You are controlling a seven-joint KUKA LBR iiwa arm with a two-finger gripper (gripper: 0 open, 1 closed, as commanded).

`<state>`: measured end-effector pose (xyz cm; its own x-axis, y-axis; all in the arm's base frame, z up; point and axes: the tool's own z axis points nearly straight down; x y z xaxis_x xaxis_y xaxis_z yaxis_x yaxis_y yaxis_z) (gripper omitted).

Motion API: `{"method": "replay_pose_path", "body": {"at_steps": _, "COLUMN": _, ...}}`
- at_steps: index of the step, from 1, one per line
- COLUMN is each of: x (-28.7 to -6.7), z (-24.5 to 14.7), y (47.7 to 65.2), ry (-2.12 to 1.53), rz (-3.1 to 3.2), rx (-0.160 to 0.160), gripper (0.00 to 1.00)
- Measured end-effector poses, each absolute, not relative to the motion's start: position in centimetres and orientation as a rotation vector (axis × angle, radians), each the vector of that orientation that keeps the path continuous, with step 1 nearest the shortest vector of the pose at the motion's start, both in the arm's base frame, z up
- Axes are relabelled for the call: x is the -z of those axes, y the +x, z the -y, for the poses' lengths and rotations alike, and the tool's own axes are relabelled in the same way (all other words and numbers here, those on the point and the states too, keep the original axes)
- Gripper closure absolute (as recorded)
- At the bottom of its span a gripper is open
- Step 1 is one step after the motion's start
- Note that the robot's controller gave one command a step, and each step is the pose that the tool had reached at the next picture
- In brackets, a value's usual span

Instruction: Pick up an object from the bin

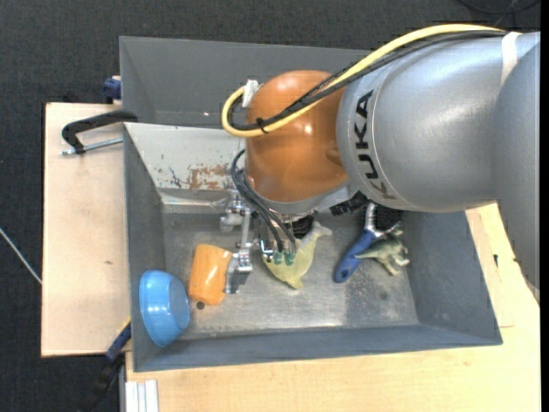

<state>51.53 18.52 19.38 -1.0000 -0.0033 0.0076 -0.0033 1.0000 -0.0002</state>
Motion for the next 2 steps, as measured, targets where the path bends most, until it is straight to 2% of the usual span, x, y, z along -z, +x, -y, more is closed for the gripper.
{"method": "replay_pose_path", "body": {"at_steps": 1, "x": -7.8, "z": -14.6, "y": 54.0, "ry": 0.462, "rz": 3.102, "rx": -0.001, "gripper": 0.0}}
{"method": "replay_pose_path", "body": {"at_steps": 2, "x": -7.5, "z": -13.3, "y": 56.1, "ry": 0.094, "rz": 3.148, "rx": 0.008, "gripper": 0.0}}
